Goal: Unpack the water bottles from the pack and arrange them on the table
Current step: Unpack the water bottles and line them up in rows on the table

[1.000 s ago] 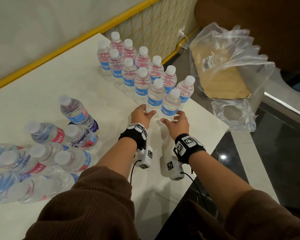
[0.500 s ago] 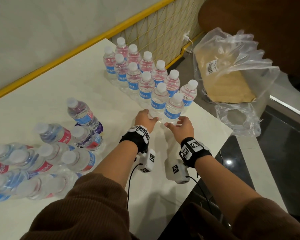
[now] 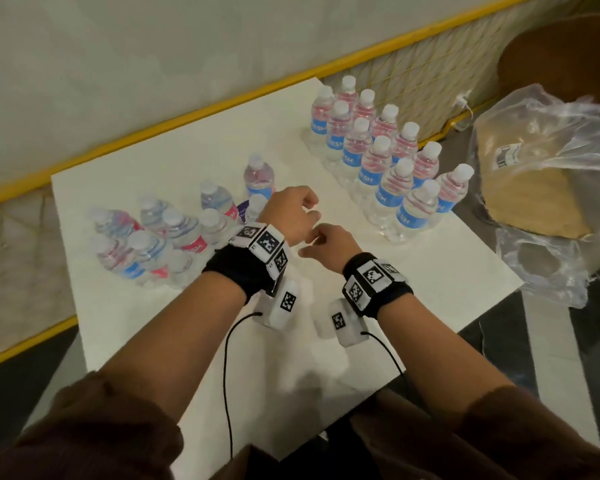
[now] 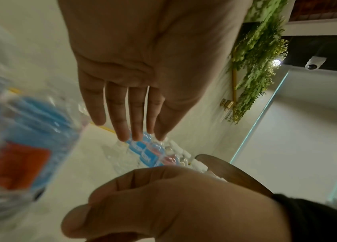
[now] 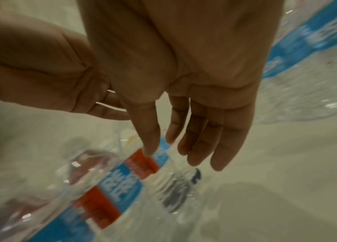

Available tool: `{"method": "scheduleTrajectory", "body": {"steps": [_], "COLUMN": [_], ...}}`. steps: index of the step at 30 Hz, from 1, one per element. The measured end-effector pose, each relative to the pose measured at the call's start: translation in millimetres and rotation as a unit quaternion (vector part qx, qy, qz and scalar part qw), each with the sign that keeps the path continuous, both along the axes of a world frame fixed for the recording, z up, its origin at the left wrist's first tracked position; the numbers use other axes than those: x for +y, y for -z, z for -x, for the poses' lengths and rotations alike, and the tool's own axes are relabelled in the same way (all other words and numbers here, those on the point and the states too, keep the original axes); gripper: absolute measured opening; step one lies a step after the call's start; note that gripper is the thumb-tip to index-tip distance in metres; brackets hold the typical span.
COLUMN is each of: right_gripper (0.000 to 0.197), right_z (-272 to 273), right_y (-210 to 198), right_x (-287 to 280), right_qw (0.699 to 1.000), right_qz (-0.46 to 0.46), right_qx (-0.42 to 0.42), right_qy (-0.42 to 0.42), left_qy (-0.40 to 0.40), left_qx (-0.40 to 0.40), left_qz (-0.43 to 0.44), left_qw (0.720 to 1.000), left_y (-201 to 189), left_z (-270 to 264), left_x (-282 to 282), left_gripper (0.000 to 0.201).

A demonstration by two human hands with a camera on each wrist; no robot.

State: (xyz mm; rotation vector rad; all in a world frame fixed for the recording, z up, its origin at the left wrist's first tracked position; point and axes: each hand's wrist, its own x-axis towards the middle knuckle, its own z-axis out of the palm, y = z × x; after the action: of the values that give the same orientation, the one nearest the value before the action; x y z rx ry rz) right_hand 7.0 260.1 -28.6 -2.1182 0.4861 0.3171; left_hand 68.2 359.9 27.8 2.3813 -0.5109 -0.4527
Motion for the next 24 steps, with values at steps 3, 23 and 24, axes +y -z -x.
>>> {"method": "scheduleTrajectory", "body": {"steps": [3, 23, 24], "right_gripper": [0.027, 0.059, 0.059], "right_z": [-4.8, 5.4, 6.7], "right_y": [-11.0, -18.1, -18.3], "right_x": [38.2, 96.0, 91.6], "right_qw": [0.998, 0.991, 0.991], "right_qz": [0.011, 0.07, 0.072], "right_qx": [-0.027, -0.112, -0.11], "right_qy": [-0.064, -0.039, -0.035], "left_qy": [-0.017, 0.135, 0.148], "left_qx": [-0.011, 0.023, 0.009], "left_qz": [-0.02, -0.31, -0.331], "left_qw": [1.0, 0.941, 0.932], "left_y": [-17.6, -15.4, -13.0], "left_z": [0.2, 32.3, 33.9], "left_x": [38.1, 126.1, 125.1], "left_gripper": [0.026, 0.071, 0.068]}}
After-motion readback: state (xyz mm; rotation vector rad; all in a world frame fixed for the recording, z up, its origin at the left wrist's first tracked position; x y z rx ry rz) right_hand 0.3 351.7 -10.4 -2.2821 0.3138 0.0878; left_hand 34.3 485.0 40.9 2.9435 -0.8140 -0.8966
